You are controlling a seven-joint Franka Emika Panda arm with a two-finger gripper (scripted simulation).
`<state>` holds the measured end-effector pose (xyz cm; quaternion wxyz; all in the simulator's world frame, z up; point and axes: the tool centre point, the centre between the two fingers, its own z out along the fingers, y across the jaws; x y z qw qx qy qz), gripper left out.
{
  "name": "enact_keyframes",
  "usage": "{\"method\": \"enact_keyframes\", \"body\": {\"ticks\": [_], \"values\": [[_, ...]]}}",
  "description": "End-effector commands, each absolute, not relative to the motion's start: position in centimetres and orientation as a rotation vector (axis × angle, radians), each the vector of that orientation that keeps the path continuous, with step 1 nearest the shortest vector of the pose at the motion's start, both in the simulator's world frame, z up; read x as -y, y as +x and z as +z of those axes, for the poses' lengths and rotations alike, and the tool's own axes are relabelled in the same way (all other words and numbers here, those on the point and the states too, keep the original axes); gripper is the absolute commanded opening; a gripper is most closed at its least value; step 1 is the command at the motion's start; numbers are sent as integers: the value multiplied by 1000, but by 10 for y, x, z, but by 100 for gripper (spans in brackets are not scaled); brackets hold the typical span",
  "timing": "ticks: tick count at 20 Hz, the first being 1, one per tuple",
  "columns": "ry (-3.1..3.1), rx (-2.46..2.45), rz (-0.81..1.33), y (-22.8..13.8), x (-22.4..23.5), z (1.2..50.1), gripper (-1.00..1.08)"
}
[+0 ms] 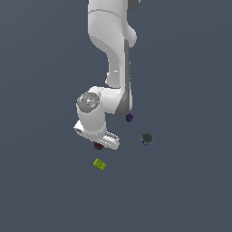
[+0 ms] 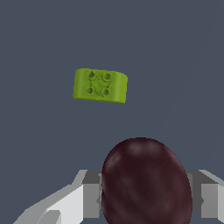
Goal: Pick up a designated object from a clutter of objects.
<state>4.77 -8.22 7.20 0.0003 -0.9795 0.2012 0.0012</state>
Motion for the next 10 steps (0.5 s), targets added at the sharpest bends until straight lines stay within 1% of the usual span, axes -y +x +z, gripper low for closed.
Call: {"method": "enact_keyframes", "body": {"ticks": [1, 10], "values": [[-3076, -632, 1, 45, 79, 90, -100], [-3076, -633, 1, 27, 62, 179, -100]]}}
